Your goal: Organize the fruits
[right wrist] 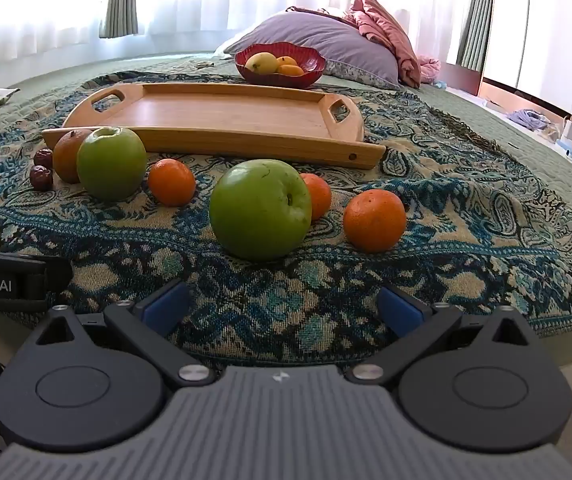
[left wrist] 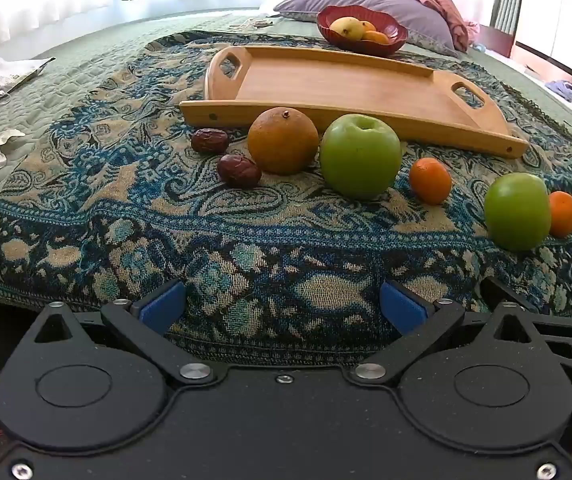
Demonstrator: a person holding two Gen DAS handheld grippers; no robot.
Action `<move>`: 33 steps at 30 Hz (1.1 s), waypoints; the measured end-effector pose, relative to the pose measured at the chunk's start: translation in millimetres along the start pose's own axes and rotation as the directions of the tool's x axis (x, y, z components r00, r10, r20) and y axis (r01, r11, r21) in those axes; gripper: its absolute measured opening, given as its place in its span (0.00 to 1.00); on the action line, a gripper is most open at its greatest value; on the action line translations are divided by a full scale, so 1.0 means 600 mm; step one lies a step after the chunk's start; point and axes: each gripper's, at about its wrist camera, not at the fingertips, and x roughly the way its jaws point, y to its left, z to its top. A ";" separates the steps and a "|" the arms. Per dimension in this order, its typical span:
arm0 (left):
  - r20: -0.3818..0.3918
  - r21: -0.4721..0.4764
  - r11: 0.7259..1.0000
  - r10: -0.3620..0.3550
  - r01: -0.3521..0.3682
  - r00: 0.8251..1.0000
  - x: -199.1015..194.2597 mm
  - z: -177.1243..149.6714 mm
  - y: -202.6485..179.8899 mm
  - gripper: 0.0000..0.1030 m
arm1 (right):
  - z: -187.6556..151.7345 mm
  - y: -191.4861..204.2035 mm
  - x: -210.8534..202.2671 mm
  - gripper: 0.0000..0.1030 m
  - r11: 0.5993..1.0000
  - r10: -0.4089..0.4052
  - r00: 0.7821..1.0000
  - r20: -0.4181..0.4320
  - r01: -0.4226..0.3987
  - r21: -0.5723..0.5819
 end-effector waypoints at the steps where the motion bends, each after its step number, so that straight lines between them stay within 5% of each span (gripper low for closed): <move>1: 0.003 0.000 1.000 0.000 0.000 1.000 0.000 0.000 0.000 1.00 | 0.000 0.000 0.000 1.00 1.000 0.001 1.000 0.000 -0.001 0.002; 33: 0.005 0.006 1.000 0.005 -0.005 1.000 0.000 0.000 0.000 1.00 | 0.000 0.001 0.001 1.00 1.000 0.001 1.000 0.001 -0.001 0.002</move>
